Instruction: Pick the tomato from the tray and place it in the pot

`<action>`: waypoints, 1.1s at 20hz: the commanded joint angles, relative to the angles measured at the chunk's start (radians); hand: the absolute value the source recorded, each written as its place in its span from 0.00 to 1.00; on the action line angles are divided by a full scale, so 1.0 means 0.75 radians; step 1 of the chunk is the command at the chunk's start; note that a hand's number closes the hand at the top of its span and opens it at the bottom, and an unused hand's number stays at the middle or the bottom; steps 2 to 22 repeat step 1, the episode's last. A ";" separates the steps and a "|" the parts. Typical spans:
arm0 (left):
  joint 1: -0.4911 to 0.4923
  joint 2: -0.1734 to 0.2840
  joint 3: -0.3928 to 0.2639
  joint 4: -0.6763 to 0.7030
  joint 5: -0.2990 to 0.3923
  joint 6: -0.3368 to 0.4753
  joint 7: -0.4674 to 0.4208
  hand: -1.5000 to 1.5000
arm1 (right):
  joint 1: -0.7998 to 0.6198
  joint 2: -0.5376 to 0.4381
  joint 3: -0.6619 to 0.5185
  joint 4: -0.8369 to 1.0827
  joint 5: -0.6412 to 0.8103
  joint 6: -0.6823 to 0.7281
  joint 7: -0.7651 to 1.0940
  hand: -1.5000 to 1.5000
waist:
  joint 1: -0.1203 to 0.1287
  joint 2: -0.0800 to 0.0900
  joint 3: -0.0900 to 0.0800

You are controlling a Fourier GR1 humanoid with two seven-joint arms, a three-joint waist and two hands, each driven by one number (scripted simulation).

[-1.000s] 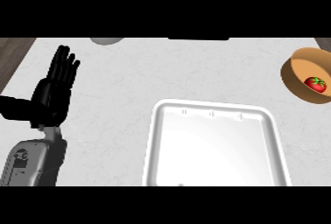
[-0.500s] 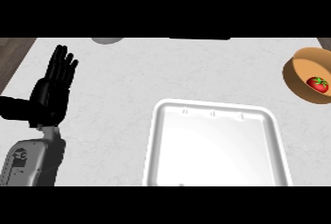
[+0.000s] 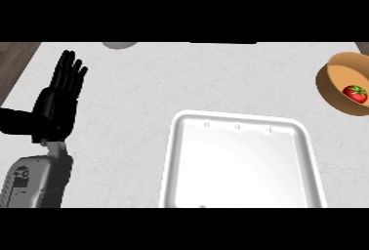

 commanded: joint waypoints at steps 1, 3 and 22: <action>0.001 -0.027 -0.027 -0.027 -0.018 0.027 0.021 0.50 | 0.082 -0.057 -0.026 0.004 -0.024 0.057 -0.031 0.00 | -0.008 -0.003 0.003; 0.001 -0.027 -0.027 -0.027 -0.018 0.027 0.021 0.50 | 0.082 -0.057 -0.026 0.004 -0.024 0.057 -0.031 0.00 | -0.008 -0.003 0.003; 0.001 -0.027 -0.027 -0.027 -0.018 0.027 0.021 0.50 | 0.082 -0.057 -0.026 0.004 -0.024 0.057 -0.031 0.00 | -0.008 -0.003 0.003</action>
